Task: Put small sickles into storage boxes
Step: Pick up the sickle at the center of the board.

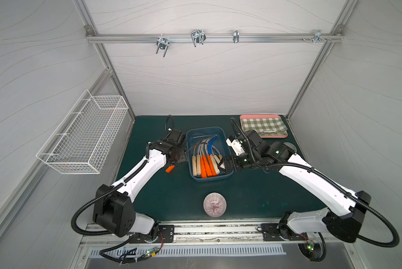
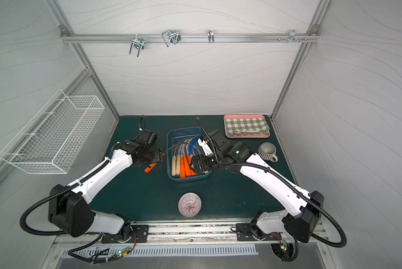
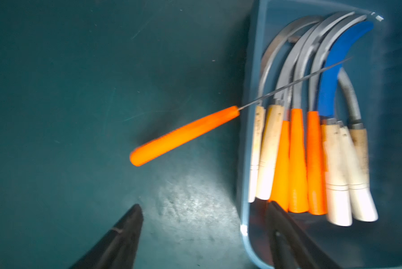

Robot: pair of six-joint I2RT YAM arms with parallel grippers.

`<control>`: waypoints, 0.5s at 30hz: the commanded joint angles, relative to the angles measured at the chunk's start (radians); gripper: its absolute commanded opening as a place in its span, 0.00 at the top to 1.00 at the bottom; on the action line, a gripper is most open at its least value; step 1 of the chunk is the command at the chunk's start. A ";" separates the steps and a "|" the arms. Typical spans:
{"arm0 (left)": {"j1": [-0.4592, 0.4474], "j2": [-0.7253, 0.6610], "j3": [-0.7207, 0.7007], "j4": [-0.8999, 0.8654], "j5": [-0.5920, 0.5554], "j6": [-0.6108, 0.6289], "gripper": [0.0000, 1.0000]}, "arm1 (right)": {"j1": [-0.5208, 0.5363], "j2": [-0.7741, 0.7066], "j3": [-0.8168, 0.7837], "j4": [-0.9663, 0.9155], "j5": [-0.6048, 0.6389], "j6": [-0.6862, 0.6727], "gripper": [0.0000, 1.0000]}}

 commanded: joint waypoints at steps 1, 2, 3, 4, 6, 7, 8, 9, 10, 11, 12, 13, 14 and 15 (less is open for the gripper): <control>0.000 -0.022 -0.038 0.067 -0.003 0.141 0.13 | -0.005 -0.007 -0.013 0.004 -0.013 -0.006 0.01; 0.000 -0.022 -0.050 0.078 -0.001 0.177 0.12 | -0.005 -0.006 -0.013 0.002 -0.015 -0.006 0.01; 0.000 -0.024 -0.065 0.095 0.001 0.210 0.08 | -0.005 -0.006 -0.013 0.002 -0.017 -0.006 0.01; 0.000 -0.027 -0.080 0.109 0.003 0.234 0.05 | -0.005 -0.006 -0.013 0.003 -0.015 -0.005 0.01; 0.000 -0.029 -0.110 0.146 0.001 0.287 0.05 | -0.005 -0.006 -0.013 0.002 -0.022 -0.005 0.01; 0.001 -0.029 -0.123 0.164 -0.005 0.308 0.05 | -0.005 -0.005 -0.013 0.003 -0.022 -0.003 0.01; 0.004 -0.025 -0.136 0.180 -0.015 0.326 0.05 | -0.005 -0.005 -0.013 0.002 -0.026 -0.004 0.01; 0.010 -0.019 -0.146 0.196 -0.013 0.340 0.05 | -0.005 -0.004 -0.013 0.000 -0.027 -0.004 0.01; 0.016 -0.013 -0.153 0.209 -0.009 0.352 0.05 | -0.005 -0.003 -0.013 -0.001 -0.029 -0.004 0.01; 0.023 -0.003 -0.160 0.224 -0.009 0.363 0.05 | -0.005 -0.004 -0.013 -0.001 -0.029 -0.005 0.01; 0.028 0.007 -0.169 0.240 -0.012 0.374 0.06 | -0.005 -0.003 -0.014 -0.004 -0.030 -0.005 0.01; 0.034 0.020 -0.174 0.253 -0.016 0.382 0.07 | -0.005 -0.003 -0.013 -0.007 -0.030 -0.004 0.01; 0.041 0.039 -0.175 0.262 -0.014 0.389 0.08 | -0.005 -0.004 -0.013 -0.007 -0.032 -0.007 0.01; 0.048 0.060 -0.172 0.269 -0.014 0.397 0.09 | -0.005 -0.004 -0.014 -0.010 -0.034 -0.008 0.01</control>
